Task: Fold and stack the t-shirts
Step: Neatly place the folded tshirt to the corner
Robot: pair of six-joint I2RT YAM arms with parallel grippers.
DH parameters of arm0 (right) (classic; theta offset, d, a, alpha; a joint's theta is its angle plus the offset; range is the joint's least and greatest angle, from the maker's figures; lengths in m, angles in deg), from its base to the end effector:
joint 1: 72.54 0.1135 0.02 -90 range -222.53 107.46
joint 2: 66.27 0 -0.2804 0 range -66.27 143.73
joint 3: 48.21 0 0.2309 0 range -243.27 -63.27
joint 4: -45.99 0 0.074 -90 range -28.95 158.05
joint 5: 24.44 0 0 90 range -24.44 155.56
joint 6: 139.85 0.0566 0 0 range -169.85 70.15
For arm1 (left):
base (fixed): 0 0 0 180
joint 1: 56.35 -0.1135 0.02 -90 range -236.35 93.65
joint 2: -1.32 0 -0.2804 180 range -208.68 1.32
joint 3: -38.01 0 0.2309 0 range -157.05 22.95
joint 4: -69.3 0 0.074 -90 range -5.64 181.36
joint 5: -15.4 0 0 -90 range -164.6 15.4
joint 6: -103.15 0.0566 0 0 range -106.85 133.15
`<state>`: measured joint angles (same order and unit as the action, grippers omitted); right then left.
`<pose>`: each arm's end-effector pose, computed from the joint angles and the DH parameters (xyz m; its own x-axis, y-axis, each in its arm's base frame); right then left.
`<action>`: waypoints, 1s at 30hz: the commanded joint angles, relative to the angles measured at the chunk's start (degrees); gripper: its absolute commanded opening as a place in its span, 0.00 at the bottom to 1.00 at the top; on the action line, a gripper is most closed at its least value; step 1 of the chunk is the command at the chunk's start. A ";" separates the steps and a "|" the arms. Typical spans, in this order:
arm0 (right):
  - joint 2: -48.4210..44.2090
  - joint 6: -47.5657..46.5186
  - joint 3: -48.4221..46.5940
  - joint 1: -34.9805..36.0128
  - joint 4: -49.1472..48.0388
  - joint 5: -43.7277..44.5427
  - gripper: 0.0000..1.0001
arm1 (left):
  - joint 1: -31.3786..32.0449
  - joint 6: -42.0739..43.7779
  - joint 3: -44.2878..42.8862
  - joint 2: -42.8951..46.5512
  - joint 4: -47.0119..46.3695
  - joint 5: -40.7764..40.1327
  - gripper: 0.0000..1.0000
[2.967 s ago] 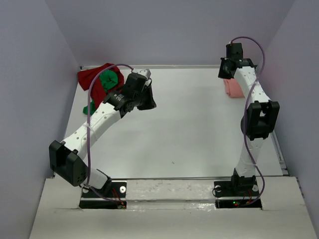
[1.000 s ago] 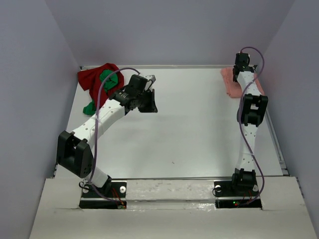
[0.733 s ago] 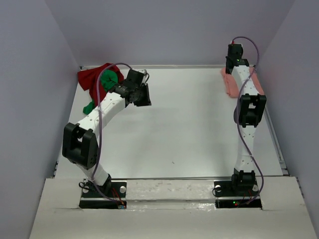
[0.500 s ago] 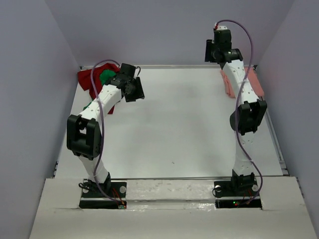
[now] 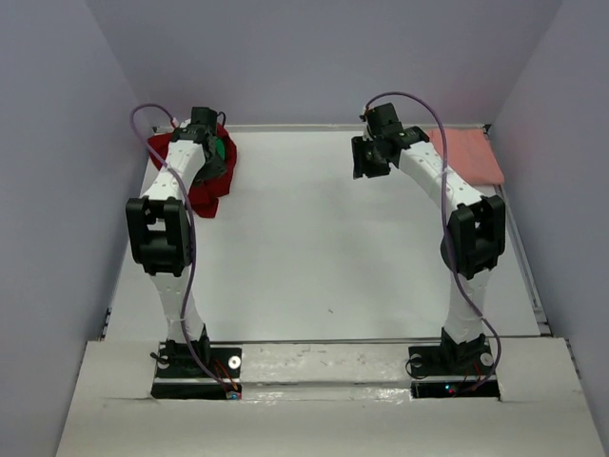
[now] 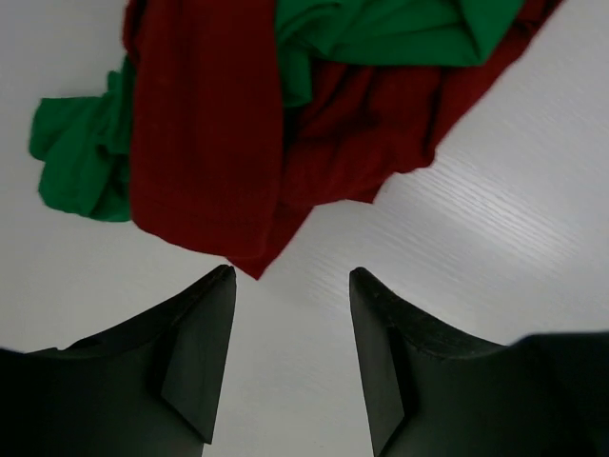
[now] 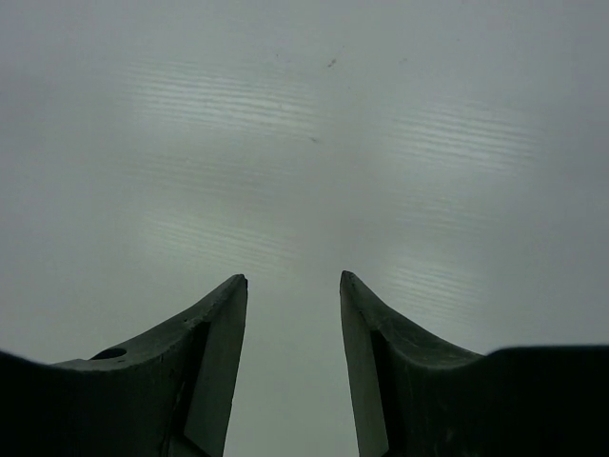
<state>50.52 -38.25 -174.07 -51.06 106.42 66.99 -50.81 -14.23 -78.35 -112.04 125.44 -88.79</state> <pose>0.4248 0.1656 0.2982 -0.7827 -0.0920 -0.6156 -0.1982 0.9744 0.1065 0.4384 -0.0286 0.2799 -0.6829 -0.3817 -0.6229 -0.4131 0.9050 -0.1017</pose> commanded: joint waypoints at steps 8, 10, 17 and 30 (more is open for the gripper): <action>-24.15 2.29 14.12 0.41 -5.55 -7.50 0.49 | -2.99 1.45 -11.11 -4.66 5.85 -16.66 0.61; -27.31 3.08 14.47 0.41 -5.11 -8.28 0.48 | -3.60 1.89 -14.26 -7.56 7.25 -16.56 0.61; -34.18 3.35 14.57 0.94 -4.23 -8.46 0.48 | -4.66 3.03 -17.09 -12.58 6.56 -15.07 0.61; -36.11 1.50 20.01 0.94 -4.66 8.22 0.52 | -4.93 2.85 -12.45 -8.48 2.62 -8.67 0.60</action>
<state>14.52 -35.28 -156.11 -50.65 103.55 65.20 -55.84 -11.24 -93.30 -128.35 130.31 -100.05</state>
